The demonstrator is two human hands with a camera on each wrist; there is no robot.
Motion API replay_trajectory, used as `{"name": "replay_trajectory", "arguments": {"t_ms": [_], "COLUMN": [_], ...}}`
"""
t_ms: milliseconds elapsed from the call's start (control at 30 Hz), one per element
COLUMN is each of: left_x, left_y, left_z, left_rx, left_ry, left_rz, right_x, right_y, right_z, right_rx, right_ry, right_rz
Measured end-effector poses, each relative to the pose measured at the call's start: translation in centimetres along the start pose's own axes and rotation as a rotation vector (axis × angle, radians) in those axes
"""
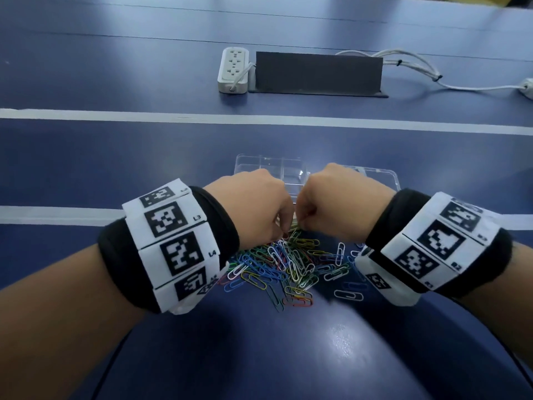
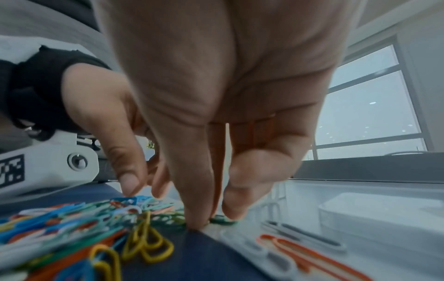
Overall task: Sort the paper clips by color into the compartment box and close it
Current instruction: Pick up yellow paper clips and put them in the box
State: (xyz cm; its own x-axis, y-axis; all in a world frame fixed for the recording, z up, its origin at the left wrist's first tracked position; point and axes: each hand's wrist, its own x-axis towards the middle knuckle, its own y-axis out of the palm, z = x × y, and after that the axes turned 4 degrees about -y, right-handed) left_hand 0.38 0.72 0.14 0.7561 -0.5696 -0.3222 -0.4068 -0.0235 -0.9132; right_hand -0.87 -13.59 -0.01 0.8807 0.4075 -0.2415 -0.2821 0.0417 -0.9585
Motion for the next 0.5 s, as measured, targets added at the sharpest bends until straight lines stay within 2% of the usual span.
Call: {"name": "replay_trajectory", "arguments": {"t_ms": [267, 500], "left_x": [1.1, 1.9], "left_y": [-0.1, 0.7], "left_z": [-1.8, -3.0], "left_rx": [0.036, 0.051], "left_ry": [0.012, 0.044], "left_rz": [-0.02, 0.019], "right_x": [-1.1, -2.5], "right_y": [-0.3, -0.1], "right_z": [-1.2, -2.5], "right_rx": [0.018, 0.184], "right_ry": [0.035, 0.081], "right_rz": [-0.008, 0.067]}}
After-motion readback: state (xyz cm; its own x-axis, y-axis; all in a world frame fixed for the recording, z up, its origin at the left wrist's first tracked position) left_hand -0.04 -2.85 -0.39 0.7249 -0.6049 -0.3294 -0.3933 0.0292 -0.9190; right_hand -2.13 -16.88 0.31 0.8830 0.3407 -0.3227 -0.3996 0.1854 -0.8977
